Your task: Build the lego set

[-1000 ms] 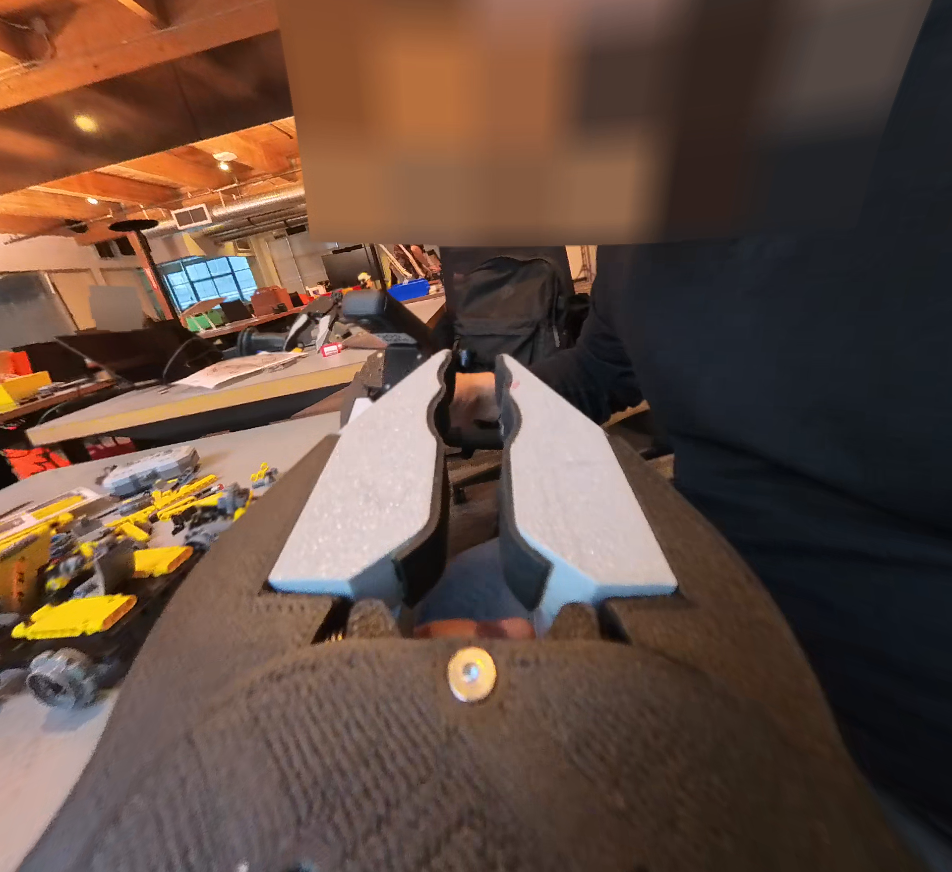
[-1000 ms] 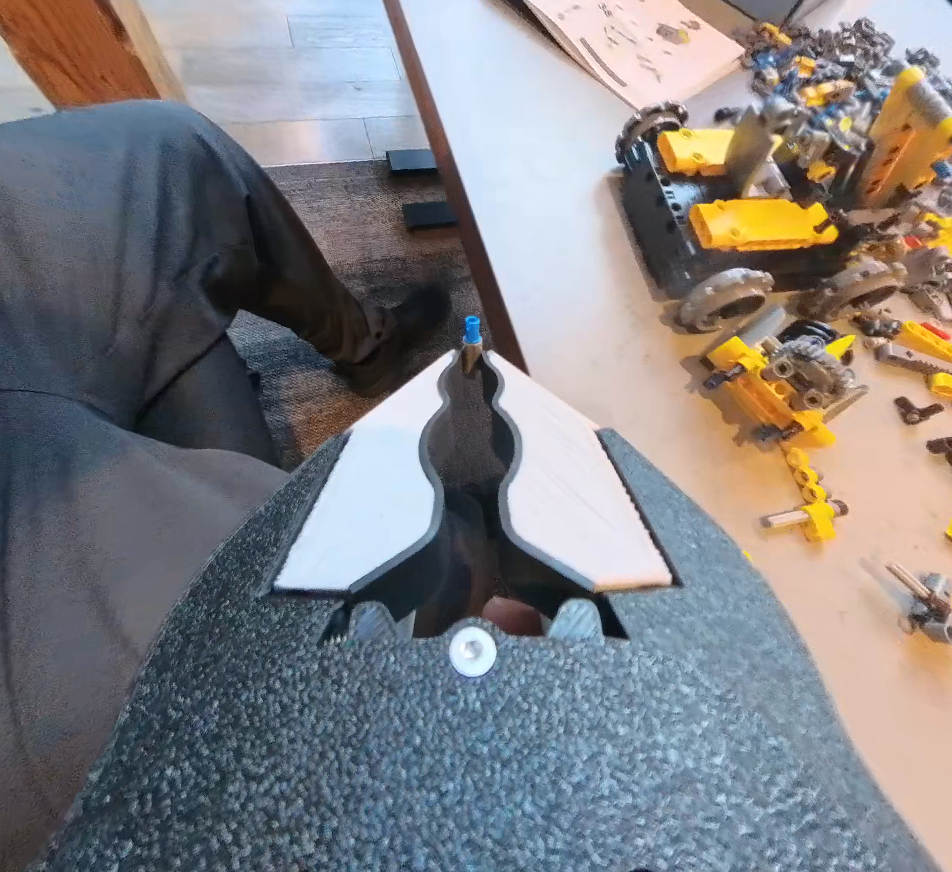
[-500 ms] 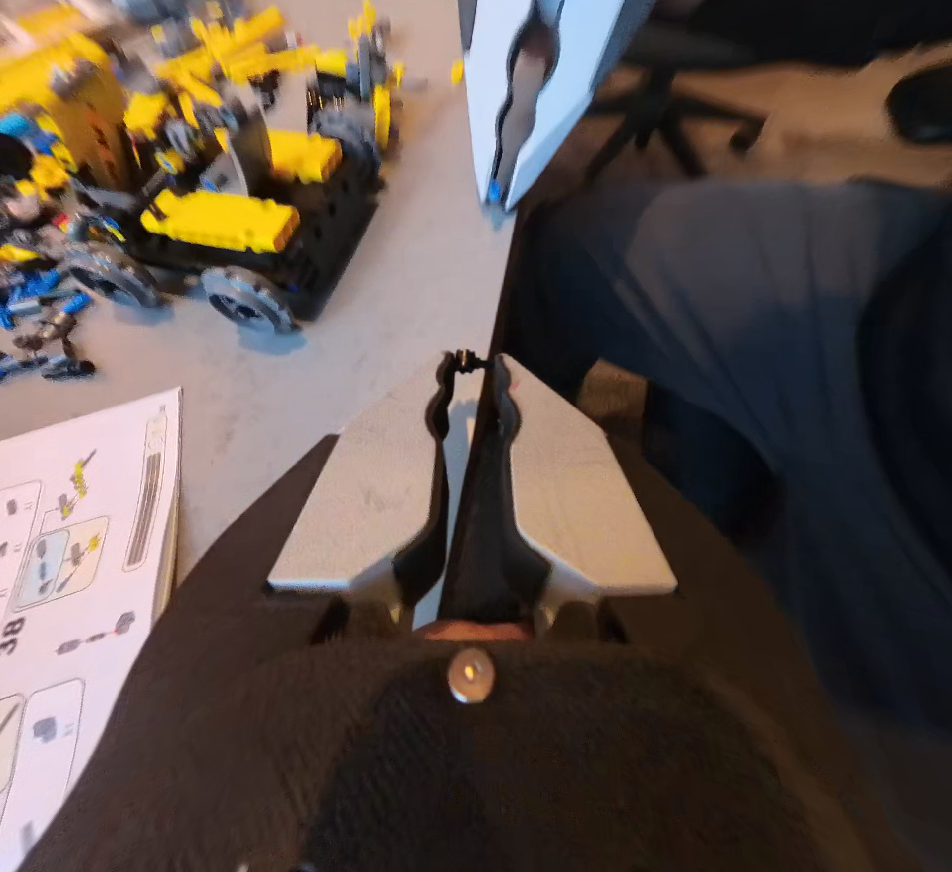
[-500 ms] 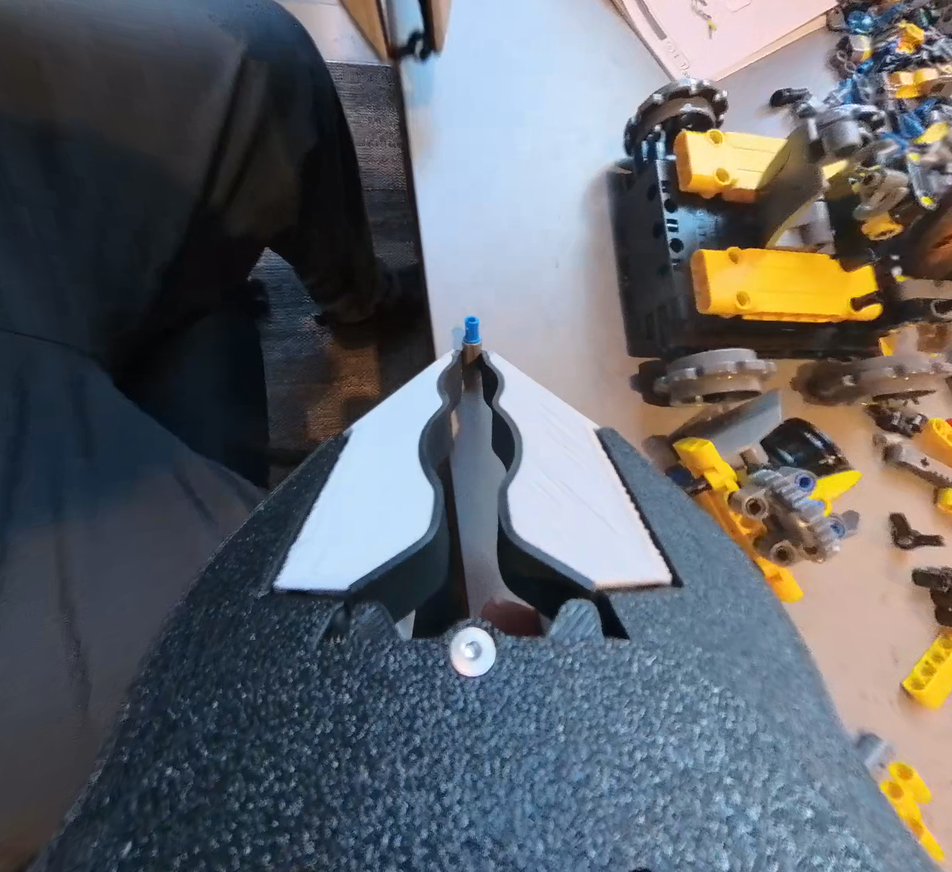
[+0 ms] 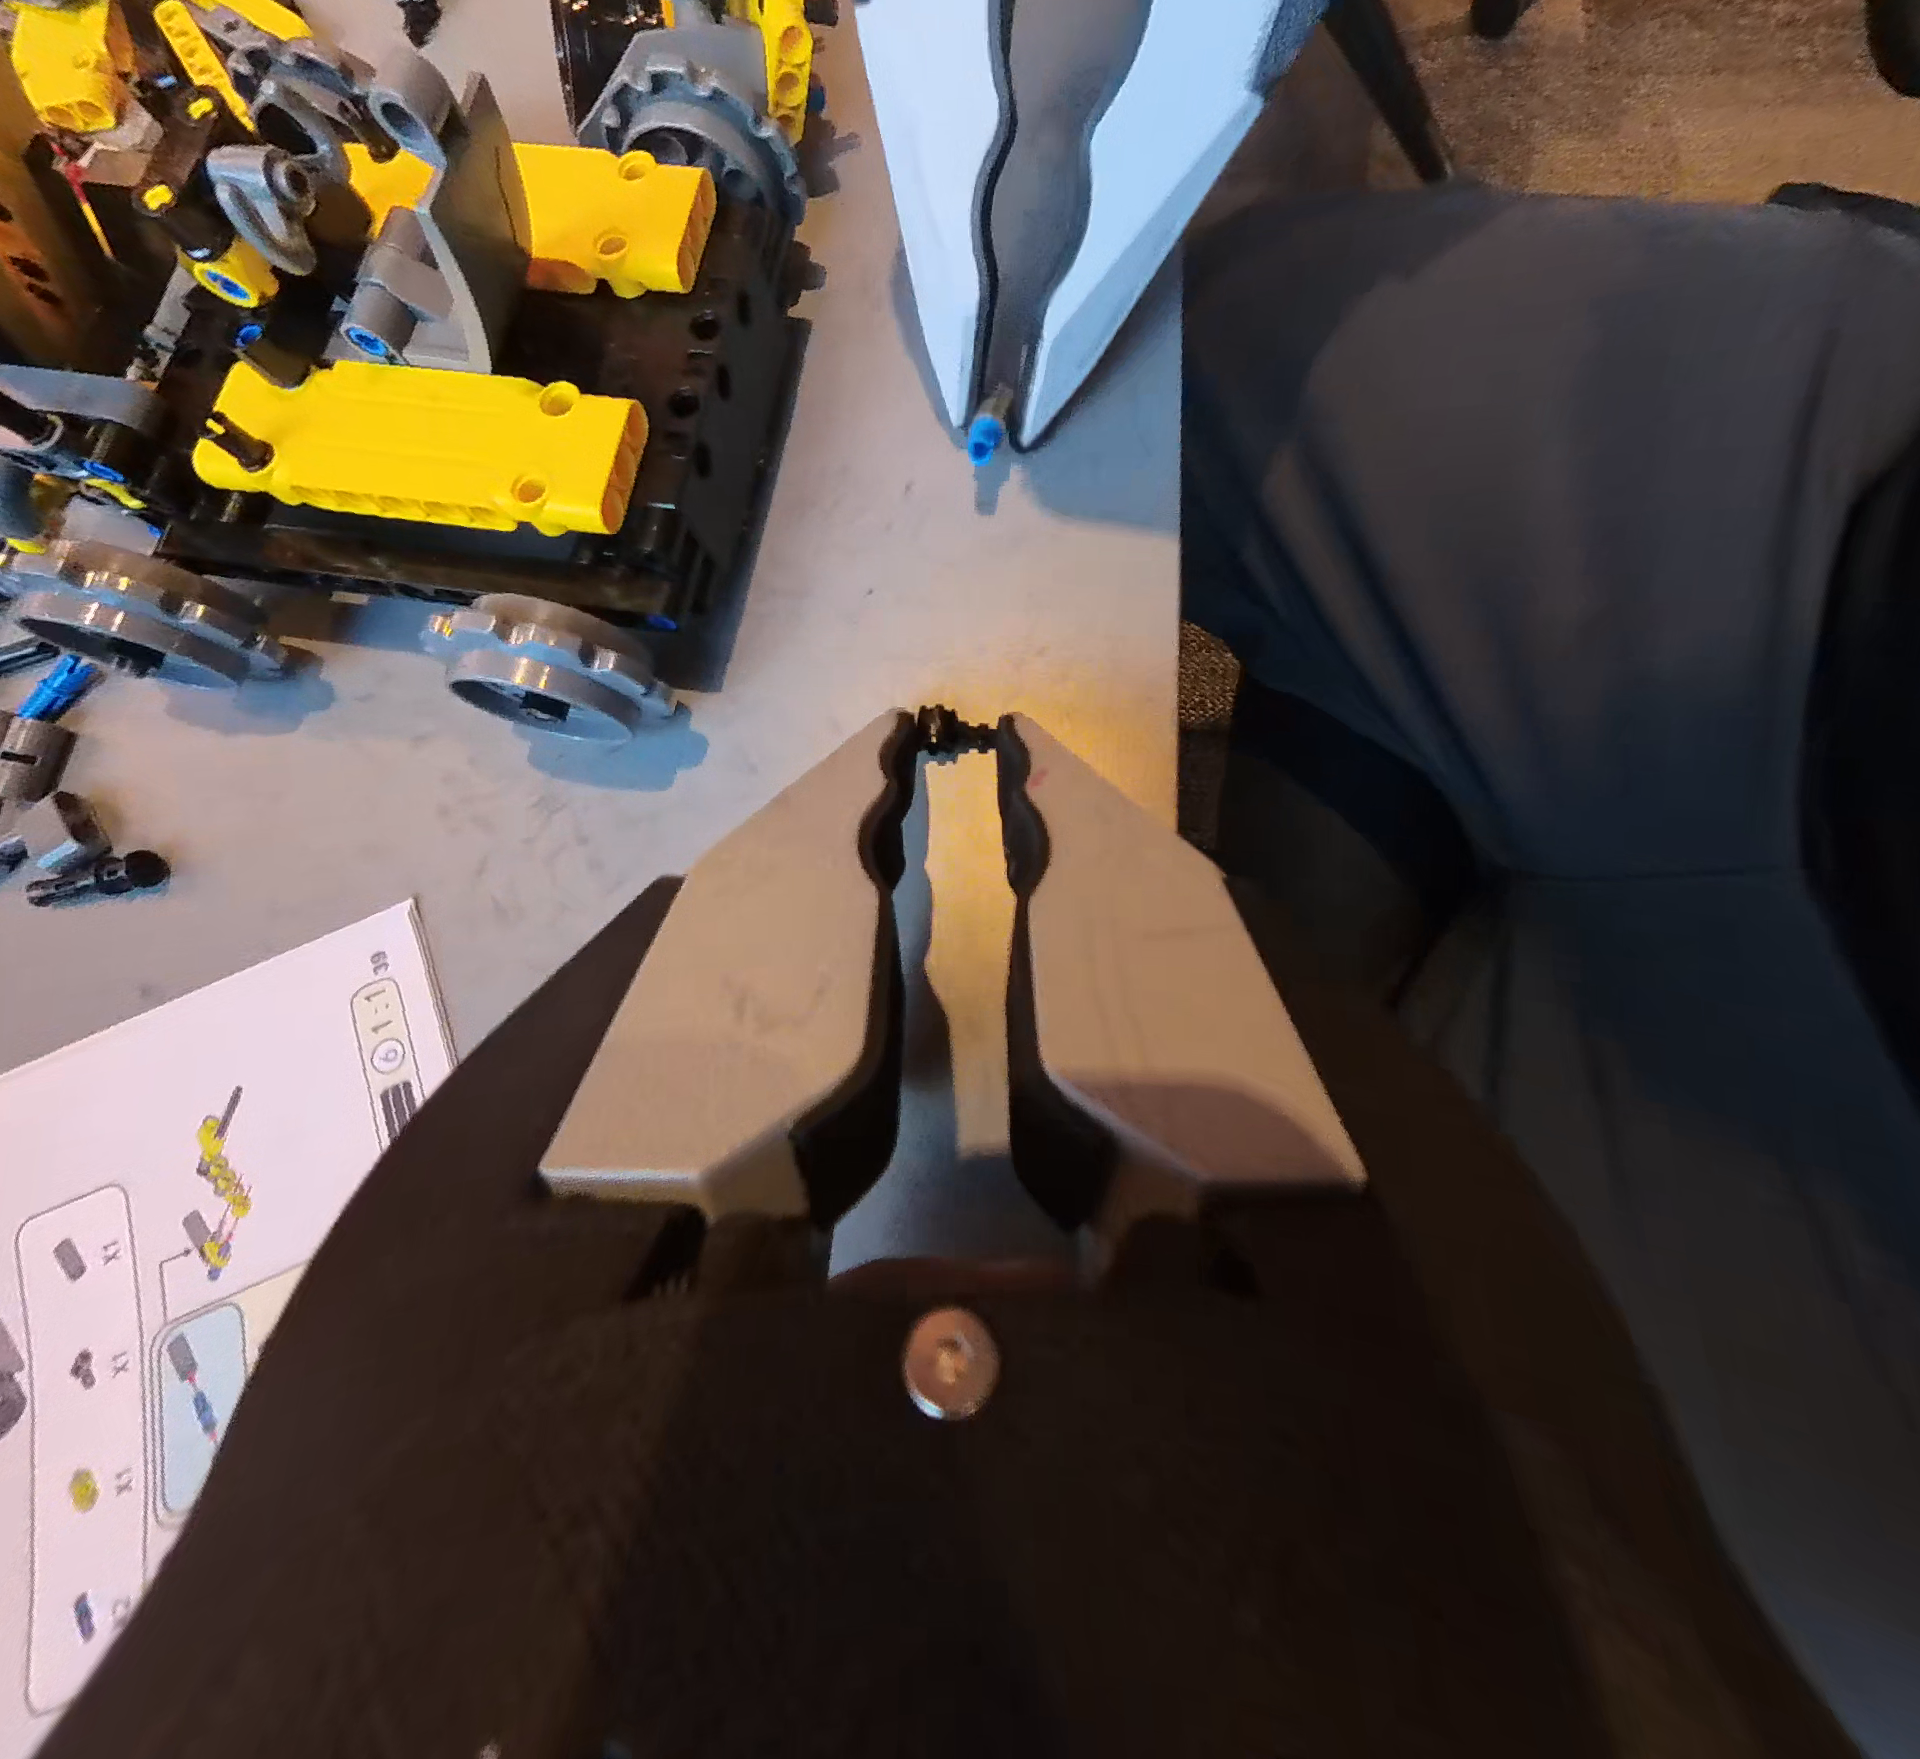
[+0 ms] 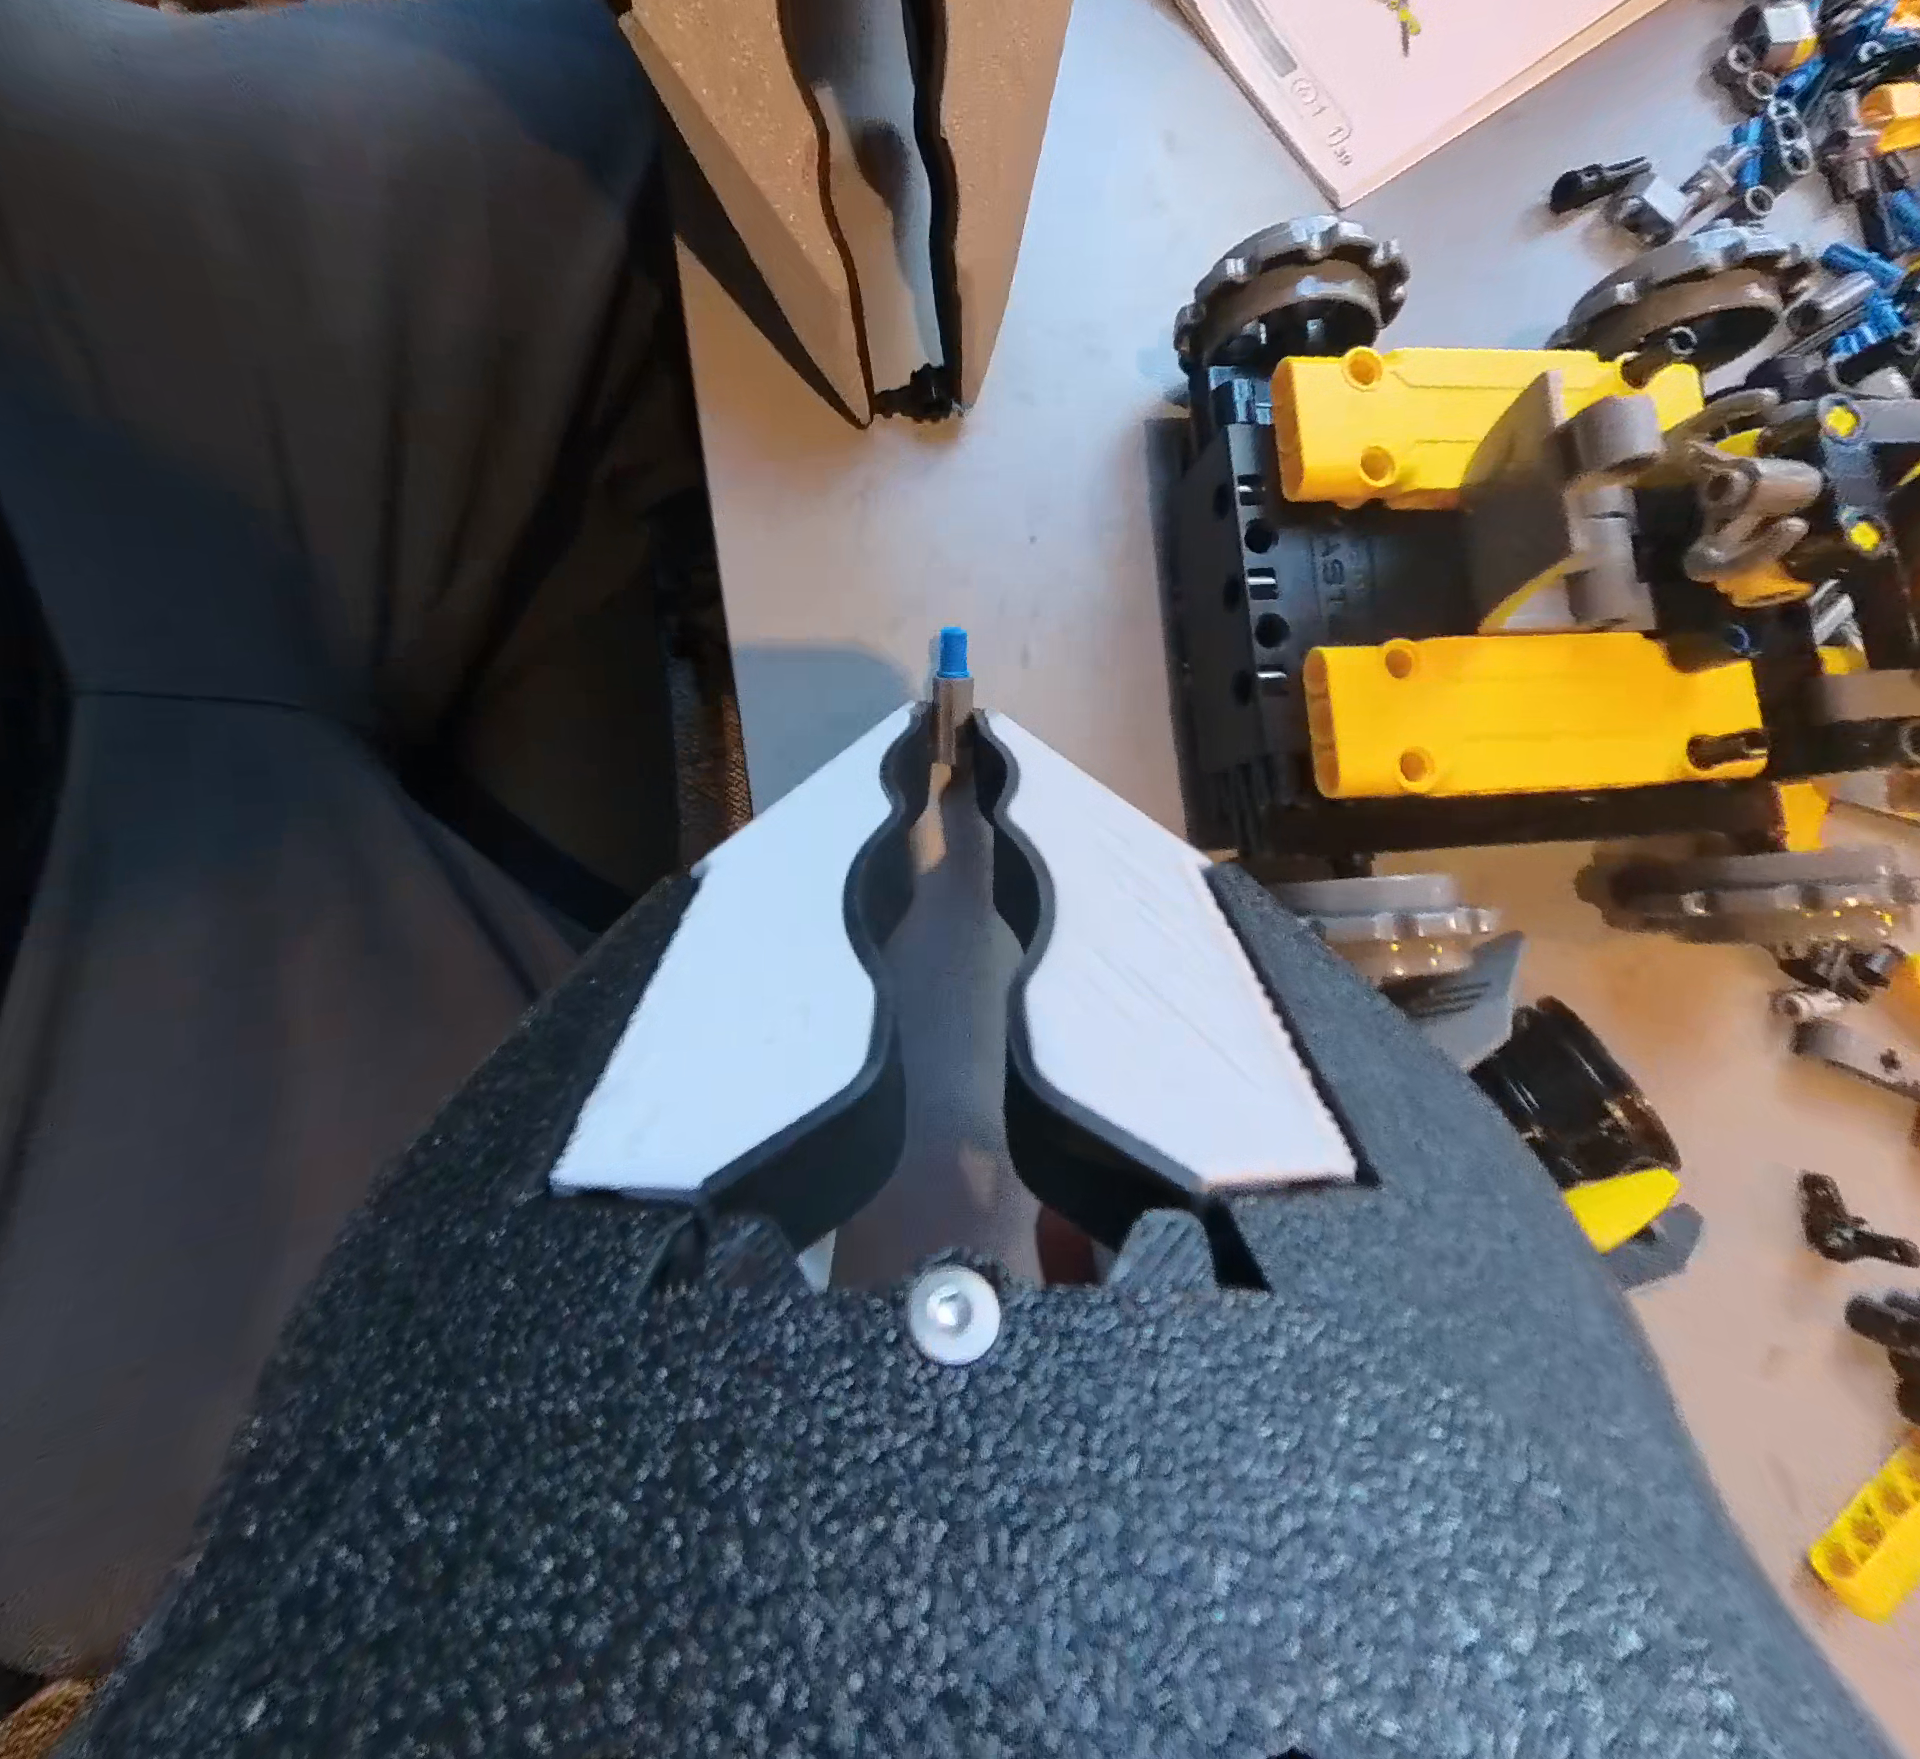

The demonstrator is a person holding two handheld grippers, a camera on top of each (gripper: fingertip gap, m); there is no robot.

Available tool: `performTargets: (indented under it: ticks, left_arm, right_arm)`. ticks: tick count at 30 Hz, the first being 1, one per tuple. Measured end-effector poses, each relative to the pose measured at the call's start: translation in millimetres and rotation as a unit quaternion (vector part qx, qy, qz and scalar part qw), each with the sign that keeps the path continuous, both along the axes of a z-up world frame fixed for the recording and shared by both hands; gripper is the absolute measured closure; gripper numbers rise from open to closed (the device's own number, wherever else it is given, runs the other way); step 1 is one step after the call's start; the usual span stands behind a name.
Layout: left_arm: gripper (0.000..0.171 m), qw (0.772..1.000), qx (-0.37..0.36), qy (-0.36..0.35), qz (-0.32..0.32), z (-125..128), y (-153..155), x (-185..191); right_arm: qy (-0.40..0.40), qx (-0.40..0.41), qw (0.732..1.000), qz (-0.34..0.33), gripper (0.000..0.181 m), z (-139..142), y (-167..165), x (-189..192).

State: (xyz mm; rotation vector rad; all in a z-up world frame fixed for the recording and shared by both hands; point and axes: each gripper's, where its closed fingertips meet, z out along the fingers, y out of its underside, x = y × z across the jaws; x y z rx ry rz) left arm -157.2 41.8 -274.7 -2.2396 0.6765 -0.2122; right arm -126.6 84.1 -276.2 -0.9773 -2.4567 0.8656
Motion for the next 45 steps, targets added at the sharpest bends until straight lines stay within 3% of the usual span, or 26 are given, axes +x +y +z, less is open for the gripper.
performTargets:
  ticks: [8,21,45]
  left_arm:
    - [0.158,1.0,0.001,0.0,-0.003,-0.2,6.5,3.5]
    - [0.157,0.999,-0.011,-0.017,-0.035,-1.4,16.7,15.4]
    - [0.157,0.999,-0.008,-0.012,-0.043,-2.0,17.5,16.4]
  right_arm:
    - [0.014,-0.041,0.999,-0.011,0.167,0.7,0.1,-6.0]
    - [-0.03,-0.086,0.996,-0.001,0.175,-0.3,-12.1,-6.7]
    - [-0.071,-0.071,0.995,0.018,0.176,-0.3,-17.4,-9.8]
